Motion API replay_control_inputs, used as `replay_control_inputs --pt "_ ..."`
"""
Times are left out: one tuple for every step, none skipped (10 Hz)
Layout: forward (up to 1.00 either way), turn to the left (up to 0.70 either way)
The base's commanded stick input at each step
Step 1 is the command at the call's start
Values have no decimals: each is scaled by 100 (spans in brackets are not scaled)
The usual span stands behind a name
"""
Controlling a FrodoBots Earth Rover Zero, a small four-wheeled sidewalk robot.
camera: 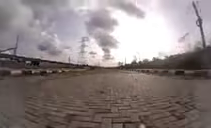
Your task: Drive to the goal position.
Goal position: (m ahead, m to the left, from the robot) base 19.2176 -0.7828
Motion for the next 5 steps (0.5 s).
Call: replay_control_inputs --pt "100 0" --pt "100 0" --pt "100 0" --pt "100 0" --pt "100 0"
